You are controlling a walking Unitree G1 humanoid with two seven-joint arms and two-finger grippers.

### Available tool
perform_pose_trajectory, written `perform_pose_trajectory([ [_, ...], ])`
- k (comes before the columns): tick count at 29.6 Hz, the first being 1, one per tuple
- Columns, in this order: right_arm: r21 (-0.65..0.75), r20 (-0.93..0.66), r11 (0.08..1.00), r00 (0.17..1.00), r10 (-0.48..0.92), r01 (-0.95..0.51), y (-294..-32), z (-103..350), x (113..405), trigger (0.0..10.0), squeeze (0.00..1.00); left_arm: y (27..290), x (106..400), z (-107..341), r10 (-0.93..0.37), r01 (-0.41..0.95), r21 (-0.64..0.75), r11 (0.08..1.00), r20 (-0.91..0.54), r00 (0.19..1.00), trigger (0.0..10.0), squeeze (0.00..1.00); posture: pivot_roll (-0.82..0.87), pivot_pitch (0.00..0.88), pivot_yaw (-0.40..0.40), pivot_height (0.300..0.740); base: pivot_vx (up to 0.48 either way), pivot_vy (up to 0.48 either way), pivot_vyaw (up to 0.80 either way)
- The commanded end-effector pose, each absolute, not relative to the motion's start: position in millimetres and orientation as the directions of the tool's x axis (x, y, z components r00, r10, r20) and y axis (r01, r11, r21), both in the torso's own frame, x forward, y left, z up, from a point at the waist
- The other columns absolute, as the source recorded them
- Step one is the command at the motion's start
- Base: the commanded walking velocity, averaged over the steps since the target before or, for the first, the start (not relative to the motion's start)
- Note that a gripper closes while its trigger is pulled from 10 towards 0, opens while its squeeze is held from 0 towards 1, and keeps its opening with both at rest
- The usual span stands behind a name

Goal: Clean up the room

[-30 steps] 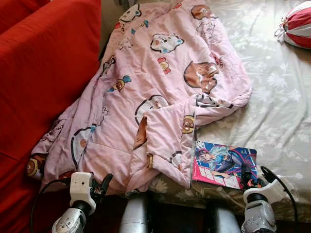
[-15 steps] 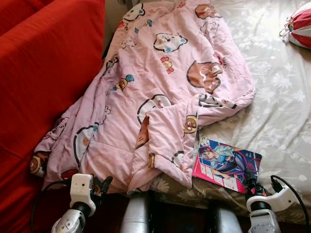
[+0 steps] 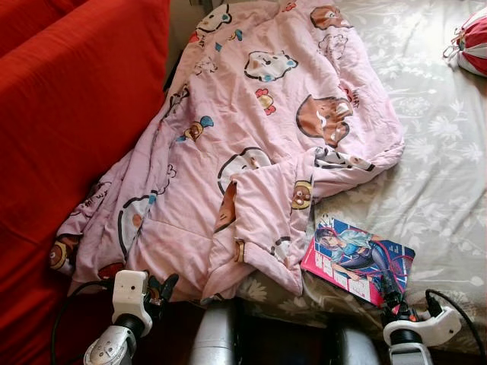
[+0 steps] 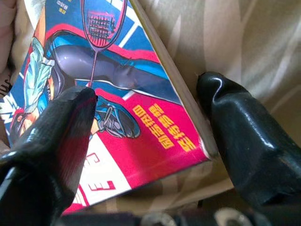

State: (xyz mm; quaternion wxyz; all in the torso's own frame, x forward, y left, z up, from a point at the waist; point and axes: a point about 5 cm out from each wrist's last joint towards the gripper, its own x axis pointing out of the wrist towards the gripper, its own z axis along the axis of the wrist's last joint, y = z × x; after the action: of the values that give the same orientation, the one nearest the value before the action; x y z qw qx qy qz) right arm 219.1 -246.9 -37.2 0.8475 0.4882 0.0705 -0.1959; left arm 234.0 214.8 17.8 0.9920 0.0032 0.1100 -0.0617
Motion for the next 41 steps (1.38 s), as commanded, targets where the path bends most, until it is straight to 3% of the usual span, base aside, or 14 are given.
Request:
perform_pose_trajectory([
  [1, 0.808, -0.35, 0.397, 0.896, -0.272, 0.436, -242, -47, 207, 10.0, 0.0, 217, 228, 15, -0.115, 0.124, 0.021, 0.992, -0.238, 0.964, 10.0, 0.0, 0.27, 0.196, 0.151, 0.61, 0.0, 0.0, 0.0],
  [23, 0.847, -0.343, 0.382, 0.929, -0.139, 0.37, -213, -42, 231, 9.8, 0.0, 209, 226, 29, -0.115, 0.127, 0.04, 0.991, -0.222, 0.968, 10.0, 0.0, 0.28, 0.202, 0.147, 0.61, 0.0, 0.0, 0.0],
  [24, 0.848, -0.344, 0.378, 0.928, -0.141, 0.372, -213, -42, 231, 4.0, 0.0, 208, 226, 29, -0.116, 0.128, 0.04, 0.991, -0.223, 0.968, 10.0, 0.0, 0.28, 0.202, 0.148, 0.61, 0.0, 0.0, 0.0],
  [25, 0.848, -0.345, 0.376, 0.928, -0.142, 0.373, -213, -42, 230, 3.2, 0.0, 208, 226, 29, -0.116, 0.128, 0.041, 0.991, -0.223, 0.968, 10.0, 0.0, 0.28, 0.201, 0.147, 0.61, 0.0, 0.0, 0.0],
  [26, 0.85, -0.344, 0.373, 0.929, -0.14, 0.371, -213, -42, 230, 0.0, 0.0, 208, 226, 30, -0.118, 0.13, 0.042, 0.991, -0.223, 0.968, 10.0, 0.0, 0.28, 0.201, 0.147, 0.61, 0.0, 0.0, 0.0],
  [41, 0.861, -0.338, 0.365, 0.935, -0.11, 0.354, -206, -45, 227, 0.0, 0.0, 206, 226, 30, -0.127, 0.14, 0.042, 0.989, -0.232, 0.964, 10.0, 0.0, 0.28, 0.2, 0.148, 0.61, 0.0, 0.0, 0.0],
])
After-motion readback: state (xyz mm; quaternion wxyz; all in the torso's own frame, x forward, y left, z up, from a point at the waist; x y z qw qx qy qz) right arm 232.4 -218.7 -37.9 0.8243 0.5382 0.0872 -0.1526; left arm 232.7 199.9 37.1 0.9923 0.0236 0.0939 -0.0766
